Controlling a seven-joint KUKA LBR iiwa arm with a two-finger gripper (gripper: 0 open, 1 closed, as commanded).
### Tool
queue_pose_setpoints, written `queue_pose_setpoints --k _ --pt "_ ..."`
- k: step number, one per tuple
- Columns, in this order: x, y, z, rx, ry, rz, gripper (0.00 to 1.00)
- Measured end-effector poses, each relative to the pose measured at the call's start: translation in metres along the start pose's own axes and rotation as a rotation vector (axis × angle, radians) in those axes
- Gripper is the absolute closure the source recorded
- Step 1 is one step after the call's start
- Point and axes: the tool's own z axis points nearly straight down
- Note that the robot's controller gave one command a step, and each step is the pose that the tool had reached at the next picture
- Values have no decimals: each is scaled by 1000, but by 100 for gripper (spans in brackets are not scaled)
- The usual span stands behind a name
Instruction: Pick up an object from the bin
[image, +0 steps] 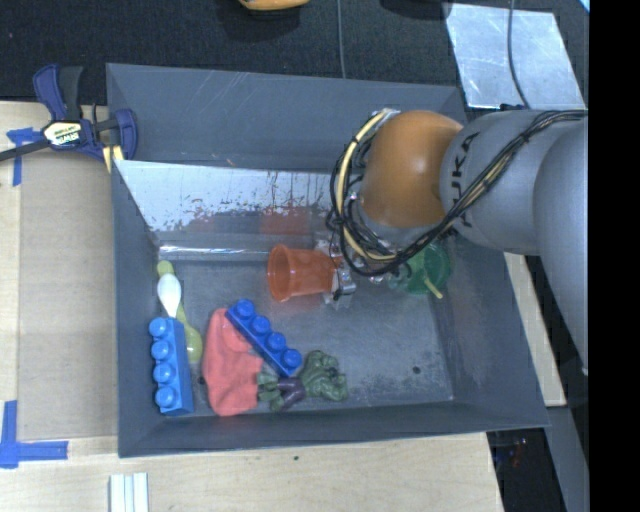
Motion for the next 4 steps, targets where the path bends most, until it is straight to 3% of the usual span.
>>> queue_pose_setpoints --k 2,3,4 --pt "2 -1 -7 -1 6 0 100" --pt "17 -35 -27 1 -3 -29 100" --pt "12 -21 -16 4 0 -119 100"
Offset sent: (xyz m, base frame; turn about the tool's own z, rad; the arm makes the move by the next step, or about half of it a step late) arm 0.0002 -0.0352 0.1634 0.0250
